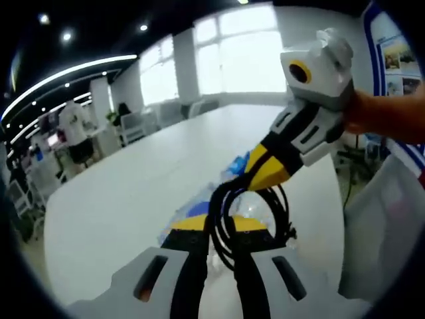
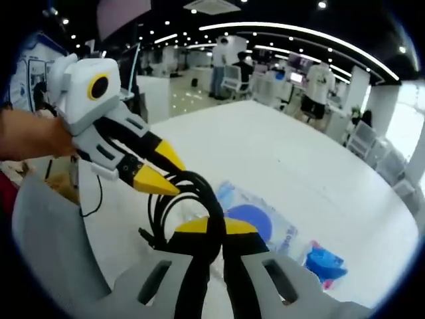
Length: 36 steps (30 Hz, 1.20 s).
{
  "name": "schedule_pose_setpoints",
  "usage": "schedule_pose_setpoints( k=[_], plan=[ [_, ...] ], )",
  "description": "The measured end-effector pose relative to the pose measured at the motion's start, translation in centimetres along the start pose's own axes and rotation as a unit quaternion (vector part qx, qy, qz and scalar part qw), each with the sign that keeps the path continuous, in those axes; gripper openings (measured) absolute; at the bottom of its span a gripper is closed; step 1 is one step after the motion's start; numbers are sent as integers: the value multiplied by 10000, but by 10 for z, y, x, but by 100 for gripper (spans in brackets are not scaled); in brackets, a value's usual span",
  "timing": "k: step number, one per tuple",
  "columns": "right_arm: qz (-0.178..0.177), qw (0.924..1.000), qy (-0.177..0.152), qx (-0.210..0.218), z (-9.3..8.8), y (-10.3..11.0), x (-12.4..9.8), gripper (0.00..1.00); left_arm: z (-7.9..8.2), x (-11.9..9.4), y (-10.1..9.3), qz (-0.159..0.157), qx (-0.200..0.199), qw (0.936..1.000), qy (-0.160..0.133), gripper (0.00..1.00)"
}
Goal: Arrange the tabletop items into an orderly group along one side of the table until the central work area is clear of visible clutter.
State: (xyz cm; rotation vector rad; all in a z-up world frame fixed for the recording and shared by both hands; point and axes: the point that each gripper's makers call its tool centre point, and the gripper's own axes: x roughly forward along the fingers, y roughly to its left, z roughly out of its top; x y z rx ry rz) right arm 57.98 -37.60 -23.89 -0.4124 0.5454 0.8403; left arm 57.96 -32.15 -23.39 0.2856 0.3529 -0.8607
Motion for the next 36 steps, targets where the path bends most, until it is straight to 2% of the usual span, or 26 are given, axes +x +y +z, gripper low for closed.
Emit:
schedule_pose_setpoints(
  k=[8, 20, 27, 36],
  plan=[
    [-317, 9993, 116, 180, -28, -33, -37, 4, 28, 39, -37, -375, 225, 9990, -63, 9],
    [-574, 9971, 371, 345, -71, -64, -73, 5, 42, 85, -81, -762, 327, 9966, -9, 9],
    [-509, 9960, 578, 451, -97, -77, -80, 5, 37, 110, -100, -903, 353, 9952, 161, 9],
    [-81, 9939, 906, 624, -130, -86, -59, 5, 14, 136, -106, -971, 372, 9928, 596, 9]
  ],
)
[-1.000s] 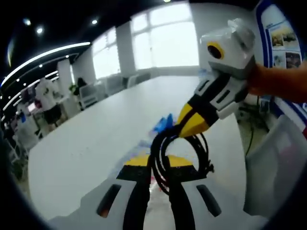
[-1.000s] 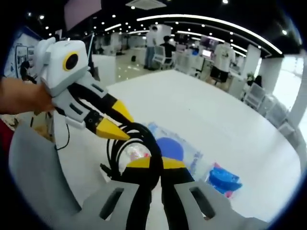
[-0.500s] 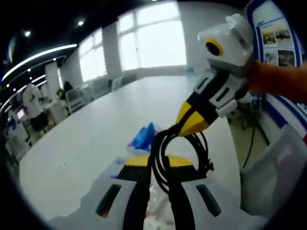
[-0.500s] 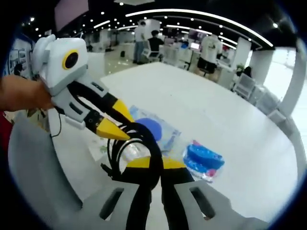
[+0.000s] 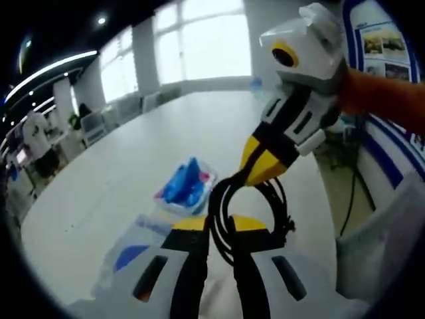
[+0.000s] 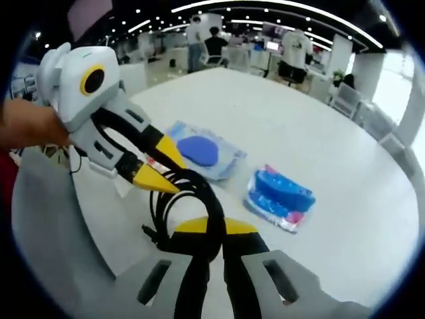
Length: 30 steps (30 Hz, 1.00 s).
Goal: Arrange the tabletop items into an orderly group along one side of the table until the central work area is clear of visible clutter.
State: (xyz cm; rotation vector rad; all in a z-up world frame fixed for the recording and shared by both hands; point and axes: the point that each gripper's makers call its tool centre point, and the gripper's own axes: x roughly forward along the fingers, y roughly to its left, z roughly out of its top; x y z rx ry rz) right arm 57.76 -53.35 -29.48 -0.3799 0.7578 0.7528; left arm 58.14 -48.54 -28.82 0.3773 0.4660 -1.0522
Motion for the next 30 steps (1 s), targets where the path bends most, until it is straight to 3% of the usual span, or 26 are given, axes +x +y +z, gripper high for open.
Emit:
schedule_pose_setpoints(
  k=[5, 17, 30],
  plan=[
    [221, 9995, 204, 38, -13, -2, 21, 5, -18, 14, 4, 25, 194, 9989, 423, 10],
    [490, 9971, 554, 202, -31, -10, 51, 4, -39, 38, 11, 134, 790, 9913, 1043, 11],
    [636, 9939, 705, 554, -37, -19, 69, 4, -53, 55, 25, 139, 725, 9888, 1299, 12]
  ],
)
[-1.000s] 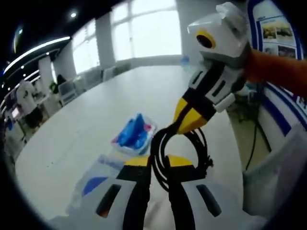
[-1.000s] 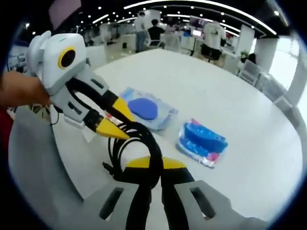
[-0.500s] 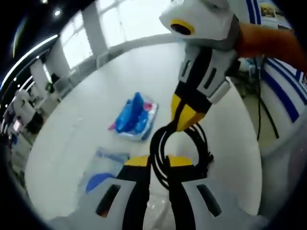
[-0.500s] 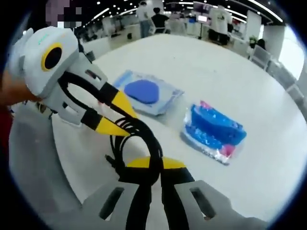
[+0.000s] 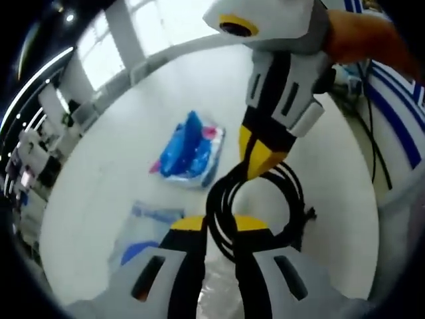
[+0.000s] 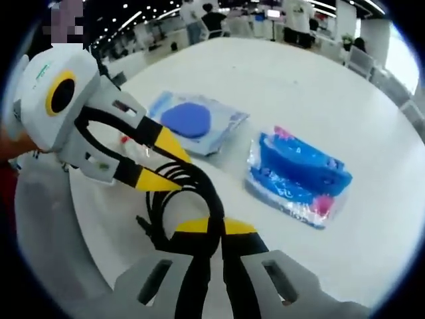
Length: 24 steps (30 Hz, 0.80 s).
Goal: Arrange the tabletop items into an orderly group along one side of the table until the central work area is clear of visible clutter.
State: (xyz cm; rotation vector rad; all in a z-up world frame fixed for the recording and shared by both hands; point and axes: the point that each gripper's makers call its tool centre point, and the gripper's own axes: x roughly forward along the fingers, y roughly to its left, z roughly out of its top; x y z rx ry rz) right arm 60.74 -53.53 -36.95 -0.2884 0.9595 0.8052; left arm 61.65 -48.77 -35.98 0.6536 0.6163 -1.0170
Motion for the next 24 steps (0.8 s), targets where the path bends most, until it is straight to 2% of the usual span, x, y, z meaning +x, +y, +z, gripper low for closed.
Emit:
schedule_pose_setpoints(
  k=[15, 19, 20, 24],
  plan=[
    [252, 9987, 164, 417, -5, -8, 16, 4, -8, 10, 5, 32, -21, 9999, 98, 14],
    [148, 9986, 351, 380, -12, -13, 20, 4, -8, 9, 10, 53, -23, 10000, 80, 4],
    [189, 9983, 320, 450, -12, -12, 20, 4, -6, 9, 9, 31, -87, 10000, -14, 6],
    [200, 9982, 301, 479, -10, -13, 21, 4, -9, 8, 11, 83, -54, 9999, 41, 8]
  ],
)
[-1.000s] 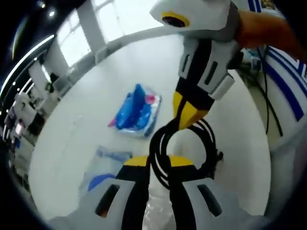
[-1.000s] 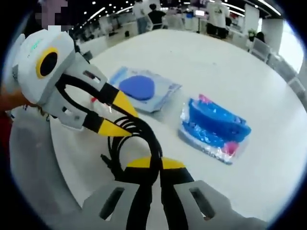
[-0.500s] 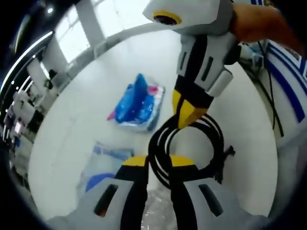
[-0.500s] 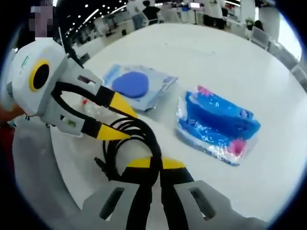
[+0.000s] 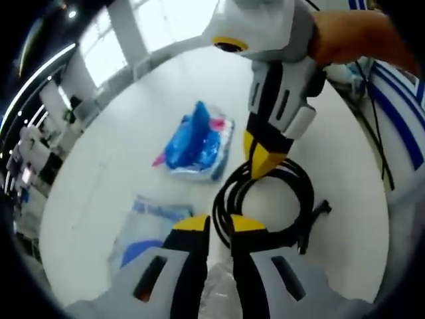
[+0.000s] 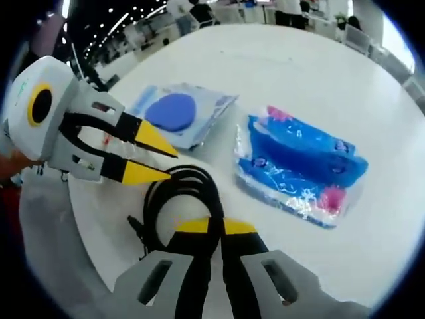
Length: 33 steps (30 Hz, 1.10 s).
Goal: Arrange the tabletop items into an orderly group along one side of the table until the central work area is clear of visible clutter.
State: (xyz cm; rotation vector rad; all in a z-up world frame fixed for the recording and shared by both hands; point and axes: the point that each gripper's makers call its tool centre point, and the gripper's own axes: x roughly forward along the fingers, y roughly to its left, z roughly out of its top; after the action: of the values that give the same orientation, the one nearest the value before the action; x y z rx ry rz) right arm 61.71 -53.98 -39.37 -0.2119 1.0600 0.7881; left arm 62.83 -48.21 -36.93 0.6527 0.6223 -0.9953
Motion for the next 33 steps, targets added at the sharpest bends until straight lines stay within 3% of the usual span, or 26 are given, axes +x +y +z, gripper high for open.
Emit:
schedule_pose_setpoints(
  k=[16, 33],
  plan=[
    [-73, 9999, 31, -101, 2, -1, 4, 8, 4, 0, -1, -23, -69, 10000, -43, 13],
    [54, 9989, 29, -476, 3, 8, 0, 31, 7, -2, 0, -103, -219, 9996, -141, 22]
  ],
)
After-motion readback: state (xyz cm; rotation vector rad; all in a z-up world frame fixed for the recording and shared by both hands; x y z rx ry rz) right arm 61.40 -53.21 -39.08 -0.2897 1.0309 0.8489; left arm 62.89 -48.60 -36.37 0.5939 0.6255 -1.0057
